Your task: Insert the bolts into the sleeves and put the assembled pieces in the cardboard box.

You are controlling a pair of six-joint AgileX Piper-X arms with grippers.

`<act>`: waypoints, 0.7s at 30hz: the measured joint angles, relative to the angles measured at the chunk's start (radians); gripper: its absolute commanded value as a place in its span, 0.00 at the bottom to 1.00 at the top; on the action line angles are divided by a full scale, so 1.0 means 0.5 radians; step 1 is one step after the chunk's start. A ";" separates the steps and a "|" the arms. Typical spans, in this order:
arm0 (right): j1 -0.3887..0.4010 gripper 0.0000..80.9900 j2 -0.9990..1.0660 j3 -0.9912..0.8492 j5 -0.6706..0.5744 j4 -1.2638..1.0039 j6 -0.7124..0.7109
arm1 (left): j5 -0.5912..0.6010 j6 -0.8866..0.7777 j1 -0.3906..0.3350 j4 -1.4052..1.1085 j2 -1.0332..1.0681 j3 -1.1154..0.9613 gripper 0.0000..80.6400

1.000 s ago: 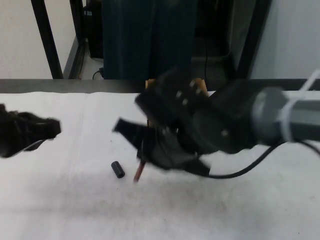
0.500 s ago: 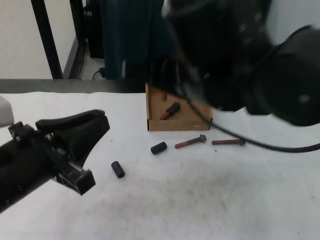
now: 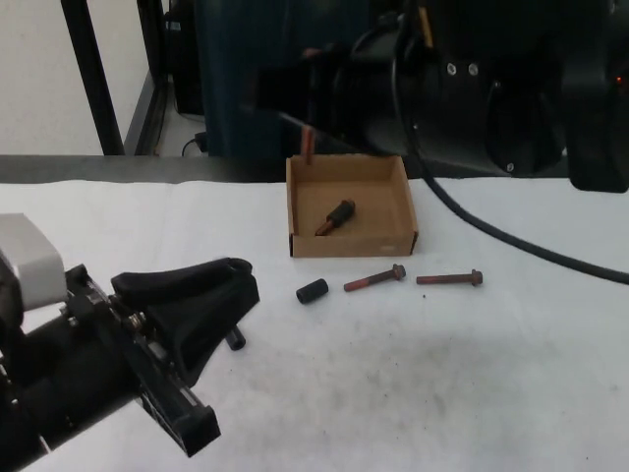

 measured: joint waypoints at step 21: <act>0.170 0.00 0.005 0.596 -0.087 -1.362 -0.111 | -0.351 -0.014 0.050 0.025 0.056 0.002 0.01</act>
